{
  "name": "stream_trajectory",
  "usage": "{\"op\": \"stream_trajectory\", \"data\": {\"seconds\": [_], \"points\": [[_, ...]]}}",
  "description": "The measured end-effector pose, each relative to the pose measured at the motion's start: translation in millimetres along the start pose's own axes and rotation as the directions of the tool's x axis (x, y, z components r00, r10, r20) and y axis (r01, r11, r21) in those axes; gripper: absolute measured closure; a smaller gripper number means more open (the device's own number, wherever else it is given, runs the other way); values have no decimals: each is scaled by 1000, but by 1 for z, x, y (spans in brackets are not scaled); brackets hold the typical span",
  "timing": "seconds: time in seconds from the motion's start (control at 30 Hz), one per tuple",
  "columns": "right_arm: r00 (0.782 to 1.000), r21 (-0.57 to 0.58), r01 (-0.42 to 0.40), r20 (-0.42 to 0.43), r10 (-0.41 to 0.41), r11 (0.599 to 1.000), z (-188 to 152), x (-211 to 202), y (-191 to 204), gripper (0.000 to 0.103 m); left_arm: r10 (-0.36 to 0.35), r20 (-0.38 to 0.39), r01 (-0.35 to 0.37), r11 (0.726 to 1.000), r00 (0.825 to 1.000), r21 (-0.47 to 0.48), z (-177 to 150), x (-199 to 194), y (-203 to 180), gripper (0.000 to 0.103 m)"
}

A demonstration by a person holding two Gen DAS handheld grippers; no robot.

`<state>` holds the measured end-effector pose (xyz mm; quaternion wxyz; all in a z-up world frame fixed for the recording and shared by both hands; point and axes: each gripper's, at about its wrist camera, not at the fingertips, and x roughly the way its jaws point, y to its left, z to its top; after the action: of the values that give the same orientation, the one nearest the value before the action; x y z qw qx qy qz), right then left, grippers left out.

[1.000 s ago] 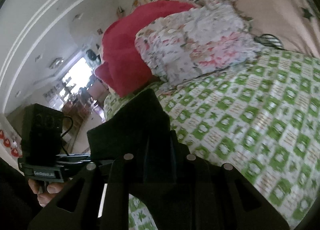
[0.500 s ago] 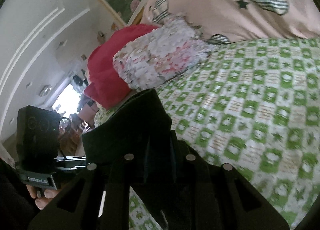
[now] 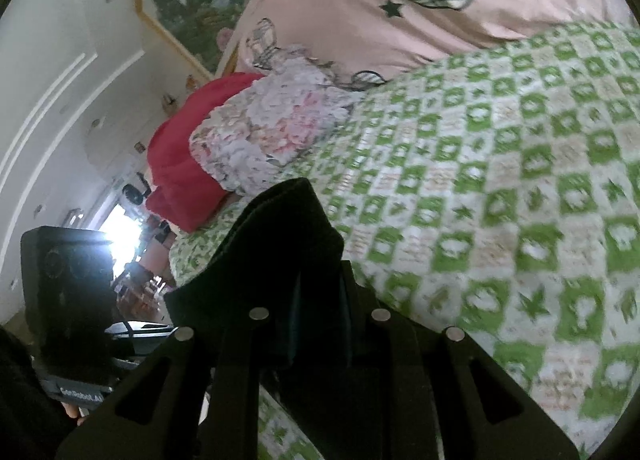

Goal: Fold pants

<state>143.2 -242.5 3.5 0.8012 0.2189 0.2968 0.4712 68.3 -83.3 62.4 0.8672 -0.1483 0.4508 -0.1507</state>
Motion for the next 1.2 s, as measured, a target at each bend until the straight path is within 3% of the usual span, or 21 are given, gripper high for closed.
{"op": "stream_trajectory", "data": {"seconds": [0.27,0.43,0.53,0.57,0.6,0.7,0.77,0.8,0.83,1.2], "points": [[998,80,64,-15,-63,995,-18,-12,-26,85,27,-86,-25,999,996,22,-13,35,-3,83],[994,101,108,6,-109,989,-24,-27,-30,85,17,-92,-16,1000,996,15,-17,39,0,80],[990,109,135,16,-138,985,-26,-33,-28,84,-8,-100,10,1000,995,15,-18,39,0,69],[989,110,146,16,-149,983,-27,-34,-27,84,-25,-106,27,1000,994,13,-18,39,0,57],[987,111,158,16,-160,981,-28,-34,-26,84,-46,-110,47,999,993,8,-19,38,-1,52],[978,111,205,13,-208,972,-32,-37,-21,83,-61,-114,63,998,992,14,-21,36,-3,46],[969,124,242,10,-245,962,-34,-40,-20,70,-60,-116,63,998,991,21,-22,33,-3,45],[963,139,267,1,-270,954,-35,-41,-21,50,-65,-115,67,998,991,17,-23,30,-2,44],[959,149,282,1,-285,948,-36,-43,-21,38,-69,-113,71,997,991,12,-23,28,-1,44],[955,187,279,48,-292,942,-50,-59,-5,29,-65,-64,64,998,996,-16,-26,-7,20,40]]}}
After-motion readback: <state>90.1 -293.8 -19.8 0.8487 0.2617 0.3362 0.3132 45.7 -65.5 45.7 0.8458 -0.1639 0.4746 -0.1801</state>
